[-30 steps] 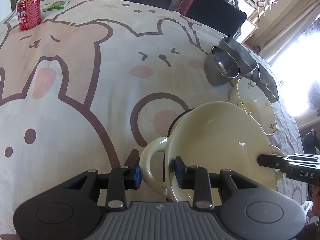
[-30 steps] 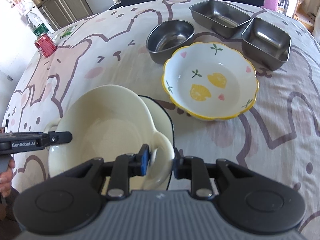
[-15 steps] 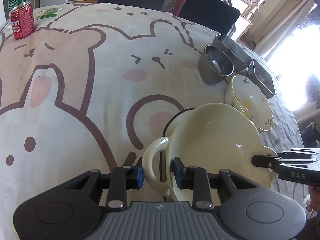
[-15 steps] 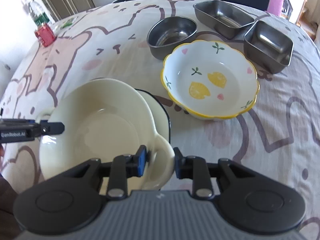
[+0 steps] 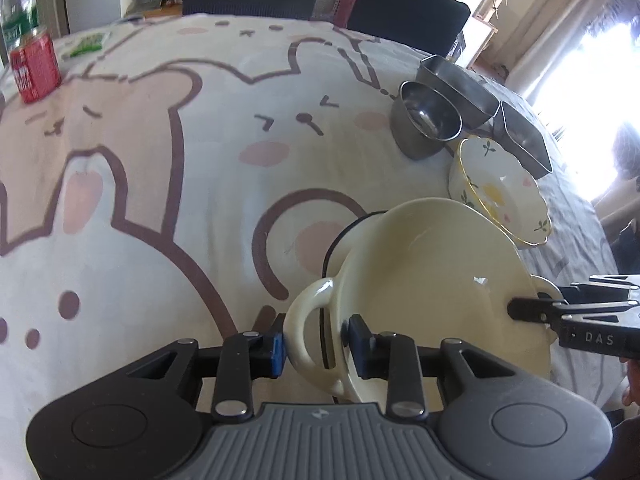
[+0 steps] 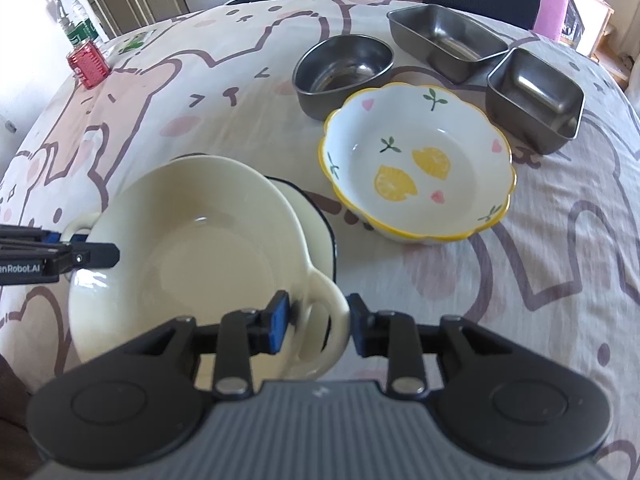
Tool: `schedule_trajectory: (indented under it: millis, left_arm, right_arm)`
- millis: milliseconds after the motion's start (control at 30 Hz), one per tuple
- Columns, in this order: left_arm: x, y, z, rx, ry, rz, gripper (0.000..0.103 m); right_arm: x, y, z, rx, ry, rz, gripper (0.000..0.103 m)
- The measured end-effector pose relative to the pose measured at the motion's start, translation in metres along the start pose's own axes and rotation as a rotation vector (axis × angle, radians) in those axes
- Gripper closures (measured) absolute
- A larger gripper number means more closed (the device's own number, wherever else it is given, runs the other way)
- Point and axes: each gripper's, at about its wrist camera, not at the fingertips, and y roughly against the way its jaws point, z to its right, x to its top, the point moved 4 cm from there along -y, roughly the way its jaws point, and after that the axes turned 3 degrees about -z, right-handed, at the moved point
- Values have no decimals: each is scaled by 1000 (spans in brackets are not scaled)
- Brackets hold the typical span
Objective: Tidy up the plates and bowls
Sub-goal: 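Lower the cream bowl with both tools onto the white plate, then open both tools to release the cream bowl, then move both tools to the yellow-rimmed floral bowl and grasp its rim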
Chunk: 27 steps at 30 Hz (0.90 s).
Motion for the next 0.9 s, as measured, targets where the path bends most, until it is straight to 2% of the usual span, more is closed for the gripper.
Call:
schedule_trajectory:
  millis: [67,133,200,267,333,433,533,600,733,900]
  left_arm:
    - [3,7,2,-6,-15,23,54]
    - [6,15,5,-8,-21,53,27]
    - [9,25,9,-10,-35,89,14]
    - [14,34,14,-27,-47,114,13]
    - [19,43,20,-39,-49,143,6]
    - [30,57,33,-51,-77,199,1]
    - [41,67,50,-68,-112,256,0]
    - [49,72,62,-86,-130,283,0]
    - [63,68,85,-121,-164,306,0]
    - [81,46,112,-112,-193,302,0]
  right_arm:
    - [-1,2,1,10,-1,1,54]
    - [-1,8,2,53,-11,18,44]
    - [-1,15,4,86,-17,41,28]
    - [-1,25,6,103,-24,65,23]
    - [1,37,9,116,-34,99,20]
    - [6,60,20,124,-66,182,11]
    - [12,85,34,150,-110,285,1]
    - [16,97,47,154,-145,335,0]
    - [23,106,69,89,-196,408,0]
    - [33,88,106,38,-290,376,0]
